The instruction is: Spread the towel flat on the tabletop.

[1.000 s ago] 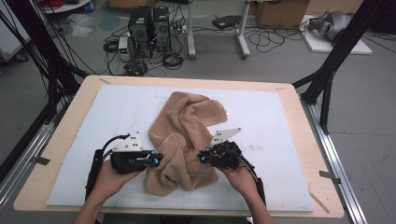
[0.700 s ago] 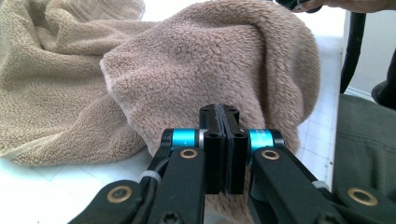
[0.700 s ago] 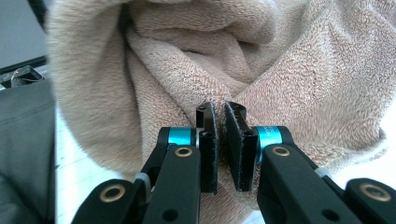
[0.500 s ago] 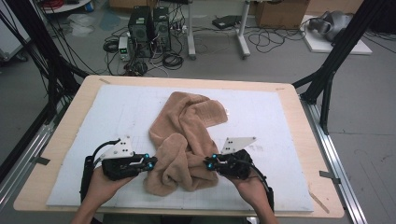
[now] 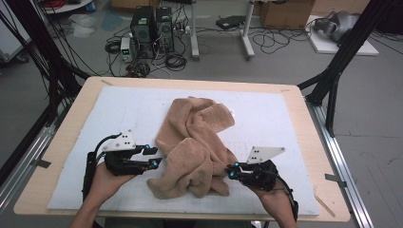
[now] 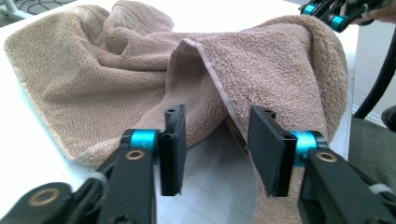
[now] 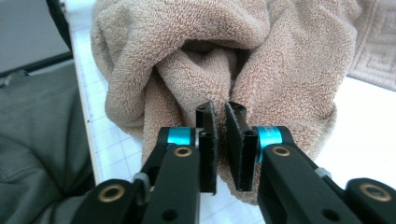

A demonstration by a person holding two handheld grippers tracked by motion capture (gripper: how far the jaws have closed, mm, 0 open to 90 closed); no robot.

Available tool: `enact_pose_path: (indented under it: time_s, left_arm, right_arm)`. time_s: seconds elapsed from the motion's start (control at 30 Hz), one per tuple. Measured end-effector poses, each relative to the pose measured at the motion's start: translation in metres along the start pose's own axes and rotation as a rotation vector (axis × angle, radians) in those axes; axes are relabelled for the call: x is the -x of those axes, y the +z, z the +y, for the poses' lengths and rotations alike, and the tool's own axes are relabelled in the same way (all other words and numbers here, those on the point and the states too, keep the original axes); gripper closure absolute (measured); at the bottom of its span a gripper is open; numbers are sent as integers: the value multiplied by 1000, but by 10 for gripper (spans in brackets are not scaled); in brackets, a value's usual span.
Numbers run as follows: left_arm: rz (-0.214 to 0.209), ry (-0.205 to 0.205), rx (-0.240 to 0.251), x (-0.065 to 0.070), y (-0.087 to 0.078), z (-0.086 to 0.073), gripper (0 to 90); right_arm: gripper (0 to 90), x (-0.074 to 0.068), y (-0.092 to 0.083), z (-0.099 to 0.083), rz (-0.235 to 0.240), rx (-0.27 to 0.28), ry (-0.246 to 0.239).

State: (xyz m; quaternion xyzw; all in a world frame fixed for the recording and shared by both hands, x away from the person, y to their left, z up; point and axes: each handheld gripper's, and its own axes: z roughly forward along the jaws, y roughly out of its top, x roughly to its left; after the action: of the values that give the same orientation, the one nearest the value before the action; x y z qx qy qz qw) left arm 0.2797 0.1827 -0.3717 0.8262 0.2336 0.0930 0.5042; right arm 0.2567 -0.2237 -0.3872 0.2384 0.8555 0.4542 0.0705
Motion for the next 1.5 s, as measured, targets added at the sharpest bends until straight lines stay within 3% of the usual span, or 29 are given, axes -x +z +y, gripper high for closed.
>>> enact_pose_path:
  time_s: [0.1,0.13,0.33,0.43,0.57,0.67,0.7,0.73,0.83,0.87,1.1,1.23,1.4,1.47,1.5]
  left_arm:
    - [-11,-9,3,-2,3,3,492]
    - [-13,-4,1,-2,4,4,451]
    - [-43,6,-10,4,17,8,358]
    - [-54,18,-18,9,25,9,302]
    - [-74,36,-36,12,35,10,295]
    - [-101,37,-65,11,42,9,346]
    - [-110,40,-77,11,44,9,410]
    - [-117,40,-87,11,47,9,410]
    - [-145,55,-113,11,54,7,522]
    - [-155,58,-122,11,56,7,640]
    - [-172,87,-137,14,58,3,817]
    - [-181,86,-107,18,49,0,844]
    - [-201,101,-73,28,31,-2,839]
    - [-193,108,-49,32,23,0,806]
    - [-189,107,-38,33,20,1,741]
  right_arm:
    - [645,2,-3,3,29,44,34]
    - [567,2,-3,8,42,70,43]
    - [468,-4,8,23,79,95,26]
    - [428,-9,19,29,103,69,2]
    - [393,-13,32,35,123,55,-3]
    - [427,-16,40,39,126,37,-20]
    - [506,-16,46,41,119,24,-39]
    - [506,-16,46,41,119,24,-39]
    - [657,-16,53,40,97,-10,-67]
    - [704,-14,55,40,103,-16,-67]
    - [776,-13,62,36,122,-16,-64]
    - [786,-19,58,34,130,-4,-81]
    - [796,-35,48,36,176,11,-126]
    - [797,-42,42,36,188,26,-138]
    - [797,-46,39,36,193,27,-146]
